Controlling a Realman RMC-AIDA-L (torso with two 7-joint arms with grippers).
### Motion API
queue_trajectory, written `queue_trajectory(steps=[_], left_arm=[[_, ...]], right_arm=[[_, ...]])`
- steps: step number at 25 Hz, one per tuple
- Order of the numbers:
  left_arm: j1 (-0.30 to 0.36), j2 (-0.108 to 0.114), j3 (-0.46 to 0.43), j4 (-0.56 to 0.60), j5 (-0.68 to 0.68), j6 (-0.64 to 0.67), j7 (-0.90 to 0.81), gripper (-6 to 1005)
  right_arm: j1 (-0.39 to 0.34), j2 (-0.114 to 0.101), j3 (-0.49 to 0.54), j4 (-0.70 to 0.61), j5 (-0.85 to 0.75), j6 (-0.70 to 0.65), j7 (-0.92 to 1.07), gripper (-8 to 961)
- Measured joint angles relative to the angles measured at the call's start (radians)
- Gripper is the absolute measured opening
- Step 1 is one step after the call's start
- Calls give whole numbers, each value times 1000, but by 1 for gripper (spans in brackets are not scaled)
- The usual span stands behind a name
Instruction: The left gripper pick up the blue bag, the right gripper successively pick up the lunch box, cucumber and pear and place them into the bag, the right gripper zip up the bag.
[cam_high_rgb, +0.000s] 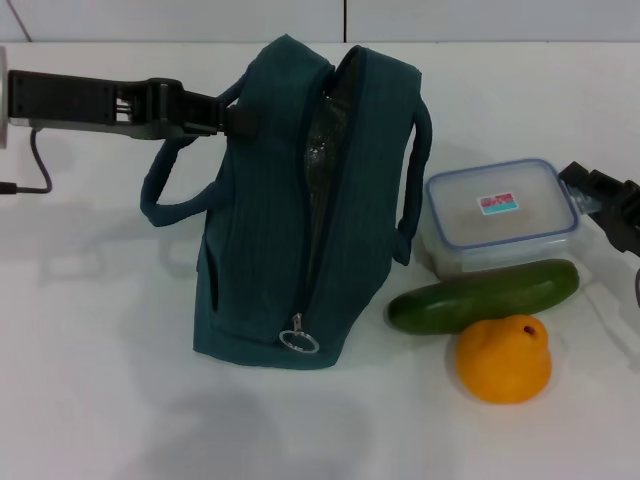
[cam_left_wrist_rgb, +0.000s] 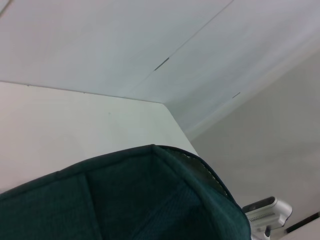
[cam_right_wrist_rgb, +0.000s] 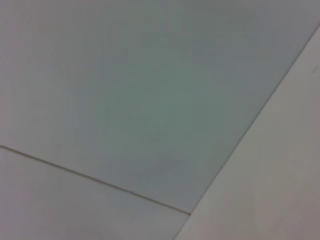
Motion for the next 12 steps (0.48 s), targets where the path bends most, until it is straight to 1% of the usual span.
queue_trajectory(steps=[2, 12], left_arm=[[0, 0, 0, -1, 1, 0, 0, 76], [0, -1, 0, -2, 0, -1, 0, 77]], right_arm=[[-2, 0, -2, -3, 0, -4, 0, 209], [-7, -1, -4, -10, -8, -48, 25, 112]])
